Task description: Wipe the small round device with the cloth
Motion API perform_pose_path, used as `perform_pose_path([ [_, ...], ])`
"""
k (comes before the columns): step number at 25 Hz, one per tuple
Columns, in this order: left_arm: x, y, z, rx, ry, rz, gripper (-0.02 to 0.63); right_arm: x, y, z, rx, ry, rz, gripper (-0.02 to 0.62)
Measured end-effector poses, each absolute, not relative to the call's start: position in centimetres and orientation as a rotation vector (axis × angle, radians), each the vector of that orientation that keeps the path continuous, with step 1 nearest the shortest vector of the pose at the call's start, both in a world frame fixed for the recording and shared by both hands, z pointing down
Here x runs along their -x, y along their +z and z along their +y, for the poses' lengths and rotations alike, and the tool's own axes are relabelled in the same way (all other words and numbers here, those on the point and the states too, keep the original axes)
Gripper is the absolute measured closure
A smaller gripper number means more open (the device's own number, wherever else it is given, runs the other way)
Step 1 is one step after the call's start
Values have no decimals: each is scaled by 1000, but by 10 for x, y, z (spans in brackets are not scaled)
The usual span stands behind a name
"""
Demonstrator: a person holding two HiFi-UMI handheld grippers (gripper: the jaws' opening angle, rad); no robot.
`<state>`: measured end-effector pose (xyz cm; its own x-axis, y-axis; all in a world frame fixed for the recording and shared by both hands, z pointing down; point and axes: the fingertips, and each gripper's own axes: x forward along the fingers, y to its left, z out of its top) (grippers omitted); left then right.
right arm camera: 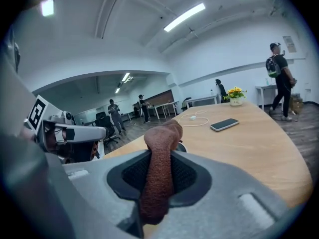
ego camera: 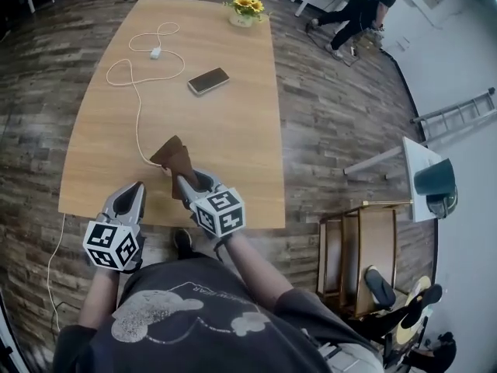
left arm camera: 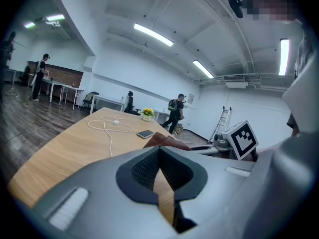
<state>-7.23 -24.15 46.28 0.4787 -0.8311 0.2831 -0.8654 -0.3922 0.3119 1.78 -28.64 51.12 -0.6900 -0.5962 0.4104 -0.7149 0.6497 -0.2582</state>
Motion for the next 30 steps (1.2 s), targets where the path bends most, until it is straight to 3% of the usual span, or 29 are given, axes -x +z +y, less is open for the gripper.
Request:
perform_pose_path([
  [6, 72, 472, -265, -2260, 136, -1450, 588, -14, 526, -305, -956, 565, -2551, 518],
  [21, 65, 491, -308, -2258, 178, -1385, 588, -96, 551, -327, -1233, 747, -2404, 518],
  [30, 75, 487, -321, -2279, 164, -1341, 588, -33, 499, -288, -901, 289, -2615, 518],
])
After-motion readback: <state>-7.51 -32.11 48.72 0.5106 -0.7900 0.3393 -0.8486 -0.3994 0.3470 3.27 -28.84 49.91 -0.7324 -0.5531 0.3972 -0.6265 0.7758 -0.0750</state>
